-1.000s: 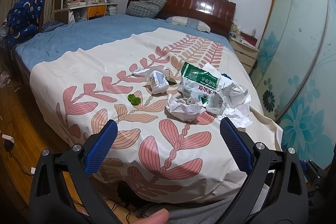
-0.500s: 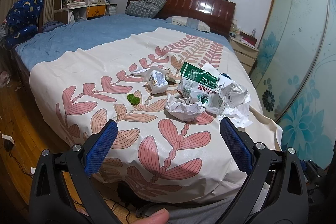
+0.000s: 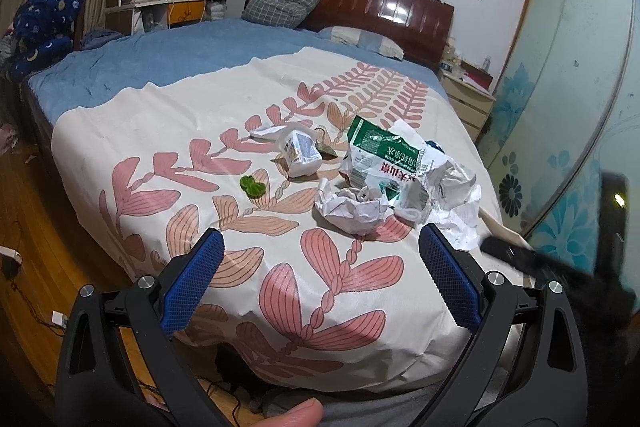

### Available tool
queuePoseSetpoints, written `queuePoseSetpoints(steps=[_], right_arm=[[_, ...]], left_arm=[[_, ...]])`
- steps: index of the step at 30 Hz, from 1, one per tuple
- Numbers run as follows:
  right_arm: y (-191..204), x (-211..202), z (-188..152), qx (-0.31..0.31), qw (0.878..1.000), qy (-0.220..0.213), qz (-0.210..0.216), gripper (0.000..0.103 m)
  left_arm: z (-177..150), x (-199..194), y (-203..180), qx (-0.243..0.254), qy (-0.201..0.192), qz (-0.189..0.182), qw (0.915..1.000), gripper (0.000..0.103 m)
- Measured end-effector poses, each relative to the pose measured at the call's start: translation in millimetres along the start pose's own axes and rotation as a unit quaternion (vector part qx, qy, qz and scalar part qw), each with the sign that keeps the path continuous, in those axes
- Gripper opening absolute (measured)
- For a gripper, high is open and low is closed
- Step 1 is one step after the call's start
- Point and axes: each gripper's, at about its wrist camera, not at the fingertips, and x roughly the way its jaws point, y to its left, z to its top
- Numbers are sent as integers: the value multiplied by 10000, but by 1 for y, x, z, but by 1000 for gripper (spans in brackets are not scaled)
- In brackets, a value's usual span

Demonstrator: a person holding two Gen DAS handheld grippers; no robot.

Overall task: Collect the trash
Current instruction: 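Grasp the crumpled white paper with the left tool while the right tool grasps a clear plastic wrapper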

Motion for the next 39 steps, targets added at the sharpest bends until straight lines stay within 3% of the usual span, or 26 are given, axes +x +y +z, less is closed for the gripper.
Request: queuePoseSetpoints(steps=[4, 6, 10, 11, 16, 21, 26, 27, 30, 34, 39], right_arm=[[-10, 39, 20, 230, 9994, 208, -124, 75], [-18, 66, 25, 415, 9975, 560, -82, 40], [-23, 69, 25, 502, 9965, 577, 338, 28], [-24, 67, 24, 478, 9965, 589, 351, 10], [-33, 39, 21, 355, 9960, 538, 618, 10], [-41, 21, 20, 231, 9950, 550, 803, 6], [-48, -25, 18, 20, 9952, 302, 929, 5], [-49, -32, 20, -68, 9950, 277, 956, 5], [-57, -54, 10, -117, 9952, 217, 945, 5], [-67, -65, 2, -59, 9952, 246, 950, 4], [-75, -66, 2, -6, 9952, 256, 941, 4]], left_arm=[[0, 8, 0, -19, 79, -27, 10000, 97], [2, 16, 0, -98, 153, -129, 9998, 97], [6, 38, -1, -290, 359, -328, 9984, 97], [7, 46, -1, -340, 427, -368, 9978, 97], [14, 86, -8, -374, 719, -342, 9961, 97], [16, 123, -12, -755, 999, -502, 9909, 97], [14, 145, -17, -865, 1199, -392, 9882, 97], [14, 147, -17, -888, 1179, -438, 9881, 95], [12, 154, -16, -1049, 1163, -397, 9869, 66], [6, 150, -12, -1342, 1046, -396, 9846, 60], [0, 132, -11, -1434, 982, -597, 9830, 59]])
